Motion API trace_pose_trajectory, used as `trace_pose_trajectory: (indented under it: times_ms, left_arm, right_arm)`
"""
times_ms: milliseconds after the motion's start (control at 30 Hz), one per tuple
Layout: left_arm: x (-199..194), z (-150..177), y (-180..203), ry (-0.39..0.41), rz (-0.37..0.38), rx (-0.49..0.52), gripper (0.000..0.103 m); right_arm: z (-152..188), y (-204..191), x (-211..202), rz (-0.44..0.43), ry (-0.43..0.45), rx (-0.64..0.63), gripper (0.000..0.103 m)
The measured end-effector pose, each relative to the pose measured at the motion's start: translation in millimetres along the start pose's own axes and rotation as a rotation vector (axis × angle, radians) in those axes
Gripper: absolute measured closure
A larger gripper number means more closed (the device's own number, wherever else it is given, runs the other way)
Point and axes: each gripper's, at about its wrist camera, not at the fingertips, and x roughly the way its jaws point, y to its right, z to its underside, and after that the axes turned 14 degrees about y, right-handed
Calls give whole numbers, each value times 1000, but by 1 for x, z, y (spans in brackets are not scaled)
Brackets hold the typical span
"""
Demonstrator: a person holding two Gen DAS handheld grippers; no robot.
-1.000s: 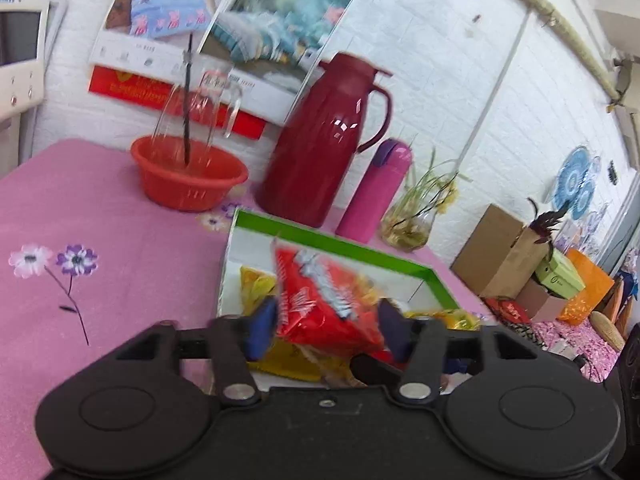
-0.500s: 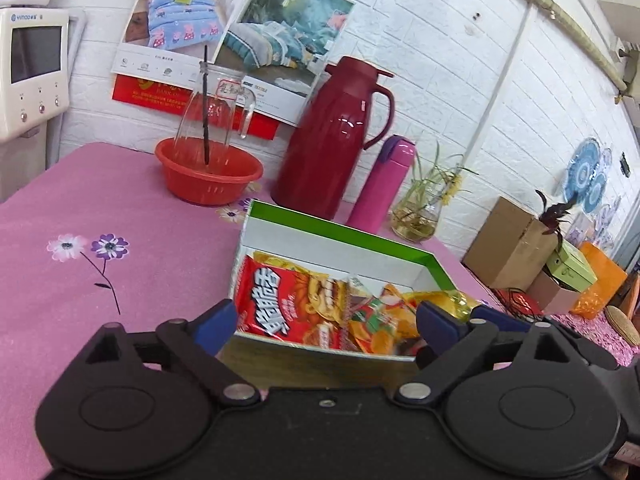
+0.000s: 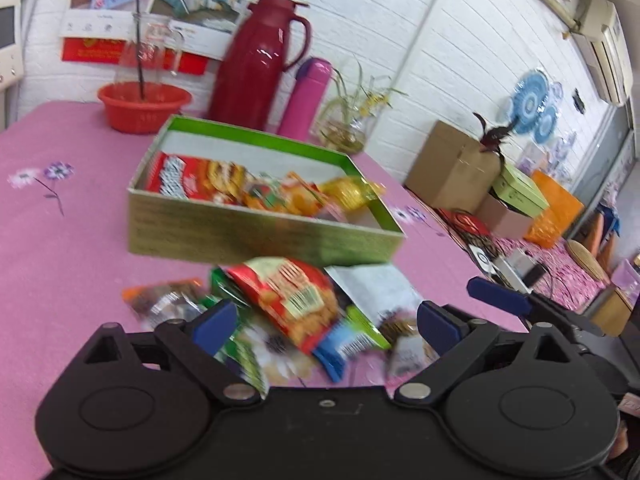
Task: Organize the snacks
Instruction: 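Move both grippers back to the pile toward the white foil packet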
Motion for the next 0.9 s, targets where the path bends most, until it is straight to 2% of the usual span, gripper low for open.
trace_pose_trajectory:
  times_ms: [233,400,567,767,800,900]
  left_arm:
    - [18,19,21,-63,46,15,0]
    - [28,25,22,-93,41,-3,0]
    - [40,12,25,-71,57,-41,5]
    - [84,0,37,-92,74,-56,34]
    - [93,0,37,-103,71,-69,37]
    - [117,4,38,-133,52,-79,37]
  right_arm:
    - [21,20,-12,95,-52,-21,0]
    - [23,29,-8,96,-48,-39,0]
    - [23,43,11,109,-75,-90,0]
    - [21,74,39,64,-144,-13,0]
    - [21,79,42,56,-156,6,0]
    - [23,90,50,22,-189,41,0]
